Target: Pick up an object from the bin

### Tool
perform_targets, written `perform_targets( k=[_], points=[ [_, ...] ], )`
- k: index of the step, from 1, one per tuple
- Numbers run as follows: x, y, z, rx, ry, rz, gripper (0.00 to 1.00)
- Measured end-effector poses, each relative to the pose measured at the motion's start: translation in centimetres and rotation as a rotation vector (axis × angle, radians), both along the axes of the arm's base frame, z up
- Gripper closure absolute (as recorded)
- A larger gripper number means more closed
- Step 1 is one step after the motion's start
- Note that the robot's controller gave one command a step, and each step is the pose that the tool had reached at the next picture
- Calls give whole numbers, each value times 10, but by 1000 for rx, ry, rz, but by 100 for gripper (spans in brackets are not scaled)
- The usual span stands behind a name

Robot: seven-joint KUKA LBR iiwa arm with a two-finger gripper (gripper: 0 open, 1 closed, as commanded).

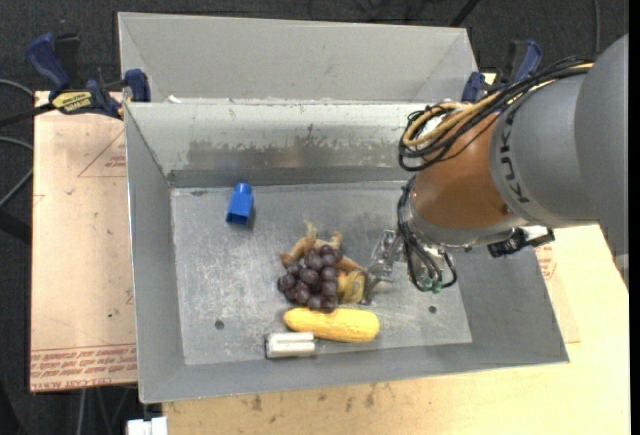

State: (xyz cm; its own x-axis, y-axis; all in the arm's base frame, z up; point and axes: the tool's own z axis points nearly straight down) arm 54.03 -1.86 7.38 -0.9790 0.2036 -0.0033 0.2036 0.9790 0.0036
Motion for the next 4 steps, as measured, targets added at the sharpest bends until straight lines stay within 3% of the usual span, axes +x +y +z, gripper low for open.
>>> perform_targets(
  k=[1,2,3,4],
  points=[
    [-7,8,39,-3,7,69,100],
    [6,-7,70,-2,1,37,100],
    [6,-10,77,-2,5,33,100],
    [-3,2,110,-4,-5,179,100]
  ],
)
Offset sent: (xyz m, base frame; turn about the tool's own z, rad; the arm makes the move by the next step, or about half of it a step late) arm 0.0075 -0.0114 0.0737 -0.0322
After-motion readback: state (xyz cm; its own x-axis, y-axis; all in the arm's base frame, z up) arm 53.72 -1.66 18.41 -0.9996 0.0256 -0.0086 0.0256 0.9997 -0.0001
